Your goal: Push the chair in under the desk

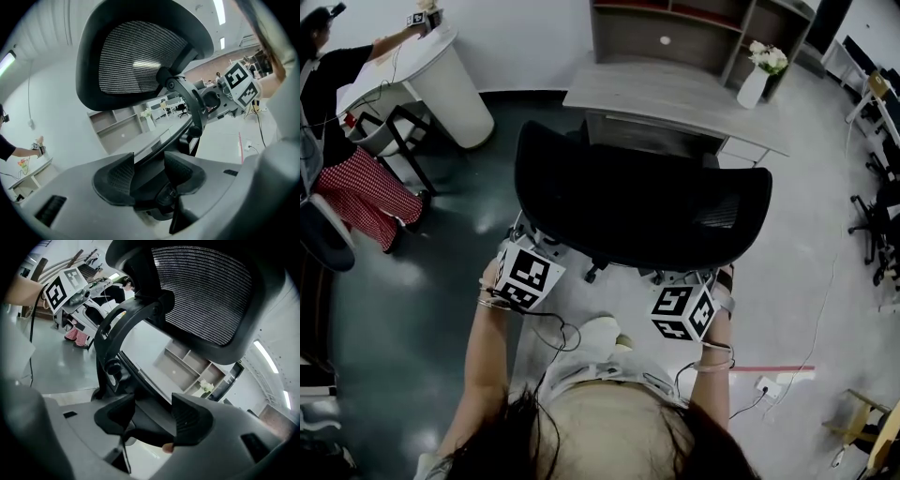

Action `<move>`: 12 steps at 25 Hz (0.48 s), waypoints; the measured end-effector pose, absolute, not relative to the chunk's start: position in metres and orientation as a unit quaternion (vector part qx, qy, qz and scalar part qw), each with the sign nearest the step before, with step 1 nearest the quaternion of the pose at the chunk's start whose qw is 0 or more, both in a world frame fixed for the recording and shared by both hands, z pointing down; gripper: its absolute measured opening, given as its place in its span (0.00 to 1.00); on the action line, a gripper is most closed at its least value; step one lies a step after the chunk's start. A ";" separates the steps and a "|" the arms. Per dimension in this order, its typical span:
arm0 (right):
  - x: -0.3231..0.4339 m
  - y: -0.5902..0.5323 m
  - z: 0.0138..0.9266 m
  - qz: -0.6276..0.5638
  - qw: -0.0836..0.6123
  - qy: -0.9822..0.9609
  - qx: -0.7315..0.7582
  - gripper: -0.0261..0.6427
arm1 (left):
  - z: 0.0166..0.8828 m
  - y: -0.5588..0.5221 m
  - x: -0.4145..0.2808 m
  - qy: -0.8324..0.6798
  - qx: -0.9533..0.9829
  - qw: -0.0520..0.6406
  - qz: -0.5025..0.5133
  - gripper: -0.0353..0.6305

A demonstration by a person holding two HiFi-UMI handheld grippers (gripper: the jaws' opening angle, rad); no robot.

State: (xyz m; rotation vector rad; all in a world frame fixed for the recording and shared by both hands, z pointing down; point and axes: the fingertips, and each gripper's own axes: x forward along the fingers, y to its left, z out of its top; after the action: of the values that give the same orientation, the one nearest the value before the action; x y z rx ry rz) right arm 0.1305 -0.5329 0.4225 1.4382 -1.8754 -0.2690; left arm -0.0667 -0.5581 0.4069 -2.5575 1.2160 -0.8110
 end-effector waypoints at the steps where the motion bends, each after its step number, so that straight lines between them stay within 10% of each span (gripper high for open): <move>1: 0.130 -0.535 0.423 -0.105 0.372 -0.732 0.562 0.39 | 0.407 -0.561 -0.067 0.410 -0.864 0.099 -0.275 0.35; 12: 0.121 -0.557 0.423 -0.100 0.373 -0.724 0.572 0.39 | 0.404 -0.588 -0.073 0.401 -0.871 0.105 -0.265 0.35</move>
State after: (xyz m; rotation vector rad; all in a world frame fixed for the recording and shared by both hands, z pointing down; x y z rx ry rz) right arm 0.1209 -0.5565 0.4228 1.4640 -1.8537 -0.2571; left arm -0.0733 -0.5883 0.4039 -2.5657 1.1817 -0.7803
